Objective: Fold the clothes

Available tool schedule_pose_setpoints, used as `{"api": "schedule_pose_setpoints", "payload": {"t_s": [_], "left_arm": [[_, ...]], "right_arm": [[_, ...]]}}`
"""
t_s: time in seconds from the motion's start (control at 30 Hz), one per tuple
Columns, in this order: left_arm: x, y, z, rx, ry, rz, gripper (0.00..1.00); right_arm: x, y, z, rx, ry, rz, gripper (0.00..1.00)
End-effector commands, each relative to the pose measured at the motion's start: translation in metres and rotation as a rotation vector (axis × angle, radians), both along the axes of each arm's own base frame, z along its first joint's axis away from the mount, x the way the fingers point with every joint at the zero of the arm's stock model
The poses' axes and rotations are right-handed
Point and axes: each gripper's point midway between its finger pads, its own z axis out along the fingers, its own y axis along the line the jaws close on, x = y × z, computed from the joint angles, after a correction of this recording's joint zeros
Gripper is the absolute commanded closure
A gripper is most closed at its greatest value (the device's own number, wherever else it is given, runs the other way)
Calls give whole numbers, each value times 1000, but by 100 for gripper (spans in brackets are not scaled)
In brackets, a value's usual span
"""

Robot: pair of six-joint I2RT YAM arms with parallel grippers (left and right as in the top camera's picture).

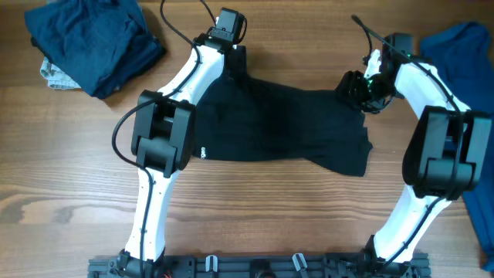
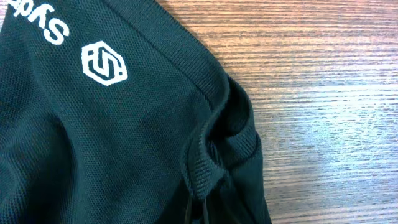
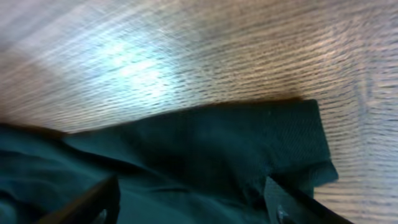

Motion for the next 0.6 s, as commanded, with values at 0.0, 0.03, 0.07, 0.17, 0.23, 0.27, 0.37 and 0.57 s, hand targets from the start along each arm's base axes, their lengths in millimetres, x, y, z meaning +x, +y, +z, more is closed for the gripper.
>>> {"api": "schedule_pose_setpoints", "payload": {"t_s": [0.0, 0.03, 0.07, 0.17, 0.23, 0.27, 0.37, 0.57], "left_arm": [[-2, 2, -5, 25, 14, 0, 96], [-3, 3, -5, 25, 16, 0, 96], [-3, 3, -5, 25, 16, 0, 96], [-3, 3, -5, 25, 16, 0, 96], [-3, 3, -5, 26, 17, 0, 96], [-3, 3, -5, 25, 17, 0, 96], [-4, 3, -5, 27, 19, 0, 96], [-4, 3, -5, 27, 21, 0, 96]], "right_arm": [[-7, 5, -18, 30, 42, 18, 27], [-8, 5, -18, 31, 49, 17, 28], [-10, 5, -18, 32, 57, 17, 28], [-15, 6, -19, 36, 81, 12, 28], [-18, 6, -19, 38, 95, 10, 27], [-20, 6, -19, 39, 102, 10, 27], [-26, 7, -19, 41, 126, 10, 27], [-26, 7, -19, 41, 124, 13, 23]]}}
